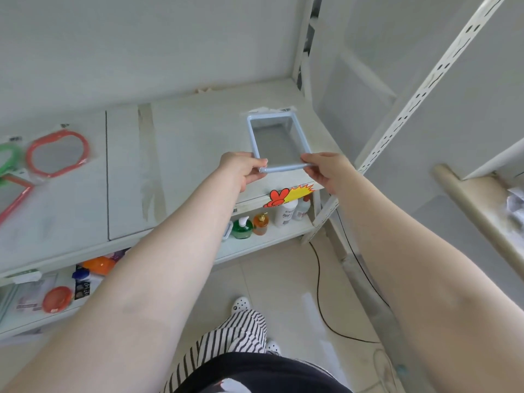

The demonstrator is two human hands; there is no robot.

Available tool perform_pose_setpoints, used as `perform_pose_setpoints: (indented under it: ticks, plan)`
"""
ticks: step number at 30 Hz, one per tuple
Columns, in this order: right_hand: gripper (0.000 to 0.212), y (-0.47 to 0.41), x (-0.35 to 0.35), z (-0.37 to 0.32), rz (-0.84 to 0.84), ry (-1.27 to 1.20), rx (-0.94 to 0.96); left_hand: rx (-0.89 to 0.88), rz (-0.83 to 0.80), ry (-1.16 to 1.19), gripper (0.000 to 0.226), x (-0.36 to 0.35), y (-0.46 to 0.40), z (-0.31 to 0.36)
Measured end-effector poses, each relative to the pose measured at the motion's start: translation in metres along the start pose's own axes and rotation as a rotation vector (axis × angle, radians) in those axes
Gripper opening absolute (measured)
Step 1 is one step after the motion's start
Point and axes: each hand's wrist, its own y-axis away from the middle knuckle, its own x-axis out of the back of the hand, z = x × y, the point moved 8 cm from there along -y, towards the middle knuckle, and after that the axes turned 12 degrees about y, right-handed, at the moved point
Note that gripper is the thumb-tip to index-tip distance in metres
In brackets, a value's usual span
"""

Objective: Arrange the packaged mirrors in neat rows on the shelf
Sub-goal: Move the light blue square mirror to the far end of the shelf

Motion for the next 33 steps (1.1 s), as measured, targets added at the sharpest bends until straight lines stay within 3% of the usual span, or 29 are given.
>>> perform_pose_setpoints:
  ticks: [6, 12, 21, 33]
  plan:
    - [0.028, -0.046, 0.022, -0.022, 0.049, -0.028, -0.003, 0.016, -0.035, 0.018, 0.045, -0.04, -0.036, 0.009]
    - [0.012, -0.085, 0.039, -0.051, 0.075, -0.116, 0.016, 0.023, -0.038, 0.042, 0.044, -0.076, -0.072, 0.022]
    - [0.016, -0.16, 0.031, -0.089, 0.042, -0.07, 0.074, -0.119, 0.049, 0.131, 0.056, -0.1, -0.111, 0.053]
    - [0.021, -0.238, 0.022, -0.109, -0.088, -0.065, 0.084, -0.21, 0.143, 0.17, 0.054, -0.124, -0.164, 0.056]
